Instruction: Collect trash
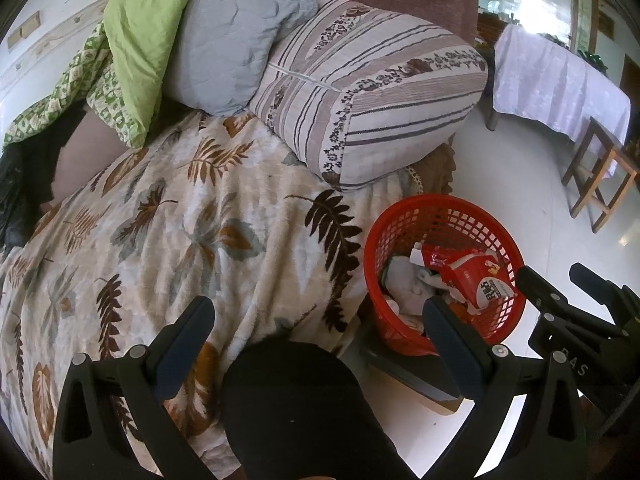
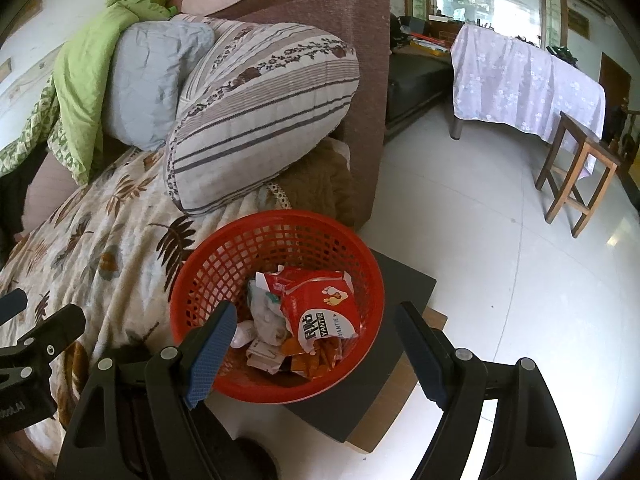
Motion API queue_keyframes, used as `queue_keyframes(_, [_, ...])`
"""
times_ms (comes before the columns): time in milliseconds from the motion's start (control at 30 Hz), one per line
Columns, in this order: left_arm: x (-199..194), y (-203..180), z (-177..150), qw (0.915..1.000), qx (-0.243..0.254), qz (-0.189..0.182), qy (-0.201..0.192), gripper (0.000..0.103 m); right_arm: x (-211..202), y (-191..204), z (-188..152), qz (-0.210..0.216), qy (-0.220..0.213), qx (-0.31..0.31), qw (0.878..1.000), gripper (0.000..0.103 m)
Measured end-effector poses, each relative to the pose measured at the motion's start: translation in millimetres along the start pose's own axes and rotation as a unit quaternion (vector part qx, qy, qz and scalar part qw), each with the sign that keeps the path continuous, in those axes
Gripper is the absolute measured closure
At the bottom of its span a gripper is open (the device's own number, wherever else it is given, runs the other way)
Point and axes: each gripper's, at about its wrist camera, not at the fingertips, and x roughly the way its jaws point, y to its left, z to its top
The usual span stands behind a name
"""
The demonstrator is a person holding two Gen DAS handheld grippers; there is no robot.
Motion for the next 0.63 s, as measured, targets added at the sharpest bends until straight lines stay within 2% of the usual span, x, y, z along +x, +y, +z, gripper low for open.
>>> queue_keyframes(367, [4.7,-2.2,0.1,0.9999,-0.001,-0.012,0.006,0.0,3.5,-3.0,-0.1,-0.009,0.008,0.001,1.0,0.019])
queue_keyframes(633, [9.6,-2.4,-1.8,0.9995,-0.007,-0.026,0.016,0.0,-5.3,-10.5,-2.9,-0.011,-0.007,0.012,1.0,0.019])
